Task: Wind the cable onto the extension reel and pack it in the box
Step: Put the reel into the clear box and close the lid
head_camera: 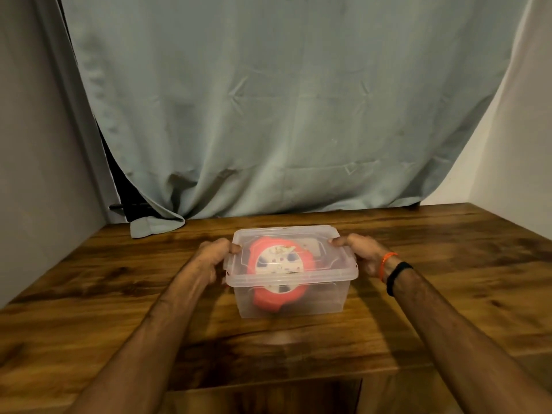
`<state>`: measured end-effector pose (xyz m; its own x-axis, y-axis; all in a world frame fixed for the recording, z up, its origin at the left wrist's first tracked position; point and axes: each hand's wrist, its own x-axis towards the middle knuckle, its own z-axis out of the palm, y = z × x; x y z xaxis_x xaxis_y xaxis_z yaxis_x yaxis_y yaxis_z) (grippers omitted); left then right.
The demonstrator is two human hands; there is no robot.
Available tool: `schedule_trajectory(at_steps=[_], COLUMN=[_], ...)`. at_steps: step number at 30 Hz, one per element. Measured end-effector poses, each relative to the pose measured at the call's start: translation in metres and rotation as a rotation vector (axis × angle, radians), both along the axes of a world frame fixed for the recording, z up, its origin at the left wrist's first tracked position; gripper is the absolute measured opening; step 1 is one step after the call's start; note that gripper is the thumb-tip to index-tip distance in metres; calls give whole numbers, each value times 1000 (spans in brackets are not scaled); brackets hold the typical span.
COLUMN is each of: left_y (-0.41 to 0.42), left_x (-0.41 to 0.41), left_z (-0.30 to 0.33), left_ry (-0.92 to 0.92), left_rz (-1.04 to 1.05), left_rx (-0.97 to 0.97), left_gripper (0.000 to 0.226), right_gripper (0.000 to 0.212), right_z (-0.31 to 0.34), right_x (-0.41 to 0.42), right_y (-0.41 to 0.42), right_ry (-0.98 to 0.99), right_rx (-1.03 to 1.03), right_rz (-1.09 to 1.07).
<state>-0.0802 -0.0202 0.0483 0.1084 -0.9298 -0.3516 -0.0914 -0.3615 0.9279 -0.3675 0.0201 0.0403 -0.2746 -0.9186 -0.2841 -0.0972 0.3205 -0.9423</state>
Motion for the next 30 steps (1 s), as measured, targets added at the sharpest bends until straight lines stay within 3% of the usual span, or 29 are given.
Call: schedule_trajectory(at_steps=[5, 9, 13, 18, 21, 27, 30], left_y=[-1, -1, -1, 2, 4, 6, 10], left_x=[1, -3, -9, -18, -21, -21, -27], left_z=[4, 4, -4, -15, -17, -15, -13], left_ry=[-186, -272, -259, -201, -242, -386, -507], left_rz=[111, 170, 227, 267, 282, 250, 216], left_rx=[-81, -146, -191, -250, -296, -321, -368], left_gripper=[70, 49, 33, 45, 38, 32, 31], right_gripper=[47, 31, 14, 21, 20, 10, 24], right_z=[9, 8, -2, -10, -7, -5, -7], right_x=[-4, 3, 13, 21, 24, 22, 21], right_y=[0, -1, 3, 8, 9, 3, -7], right_ry=[97, 140, 119, 102, 116, 259, 458], right_rx=[-11, -63, -176, -240, -260, -215, -203], right_rz=[-73, -147, -238, -248, -248, -269, -289])
